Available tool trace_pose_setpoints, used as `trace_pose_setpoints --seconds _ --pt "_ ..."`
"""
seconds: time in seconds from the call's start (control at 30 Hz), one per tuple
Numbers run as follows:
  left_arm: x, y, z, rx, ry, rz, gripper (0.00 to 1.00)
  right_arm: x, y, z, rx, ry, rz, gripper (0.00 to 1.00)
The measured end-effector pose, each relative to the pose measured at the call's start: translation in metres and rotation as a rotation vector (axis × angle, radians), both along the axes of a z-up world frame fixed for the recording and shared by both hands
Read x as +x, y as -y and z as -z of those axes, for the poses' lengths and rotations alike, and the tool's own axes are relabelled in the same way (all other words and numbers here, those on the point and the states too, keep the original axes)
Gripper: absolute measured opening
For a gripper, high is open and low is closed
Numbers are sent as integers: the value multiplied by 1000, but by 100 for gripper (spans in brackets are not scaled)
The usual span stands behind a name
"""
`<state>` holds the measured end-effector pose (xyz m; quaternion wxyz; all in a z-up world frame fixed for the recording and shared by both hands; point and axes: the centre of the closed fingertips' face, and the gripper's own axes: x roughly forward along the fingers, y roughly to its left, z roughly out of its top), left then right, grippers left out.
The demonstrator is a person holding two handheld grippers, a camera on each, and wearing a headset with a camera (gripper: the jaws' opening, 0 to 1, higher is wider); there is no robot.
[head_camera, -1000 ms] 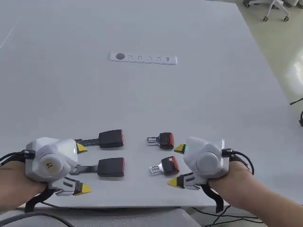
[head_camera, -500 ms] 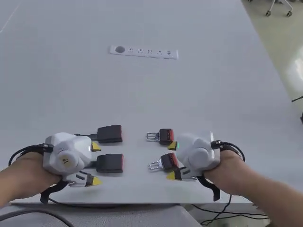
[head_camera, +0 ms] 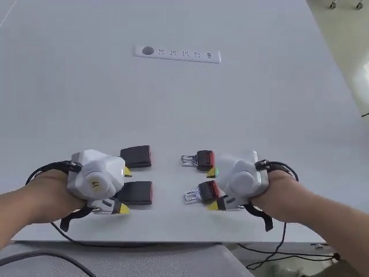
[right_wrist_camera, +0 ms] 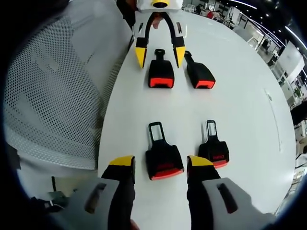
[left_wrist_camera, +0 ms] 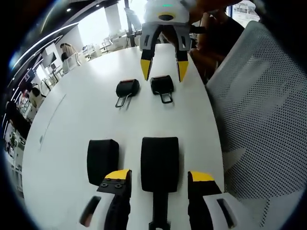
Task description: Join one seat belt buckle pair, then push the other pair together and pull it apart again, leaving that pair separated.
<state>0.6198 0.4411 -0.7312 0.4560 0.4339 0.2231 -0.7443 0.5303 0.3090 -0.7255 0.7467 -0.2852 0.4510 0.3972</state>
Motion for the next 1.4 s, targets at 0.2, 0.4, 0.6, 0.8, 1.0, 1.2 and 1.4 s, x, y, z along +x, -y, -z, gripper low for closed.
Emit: trace_pose_setpoints --seconds 0.2,0.4,0.6,0.8,1.0,1.2,1.4 --pt "2 4 5 14 2 27 45 -1 4 7 -10 -32 -20 40" --pt "1 3 11 32 2 54 42 -1 5 10 -13 -44 -34 35" --pt "1 1 13 45 -11 65 37 1 6 13 -23 -47 -42 32" --pt "-3 0 14 52 -20 77 34 1 6 15 -14 -57 -19 32" --pt "-3 -1 15 57 -17 64 33 2 6 16 1 -58 15 32" --pt "-2 -1 15 53 -33 28 33 3 5 19 20 -60 61 32" --pt "-1 -1 15 59 -38 15 33 3 5 19 22 -58 67 31"
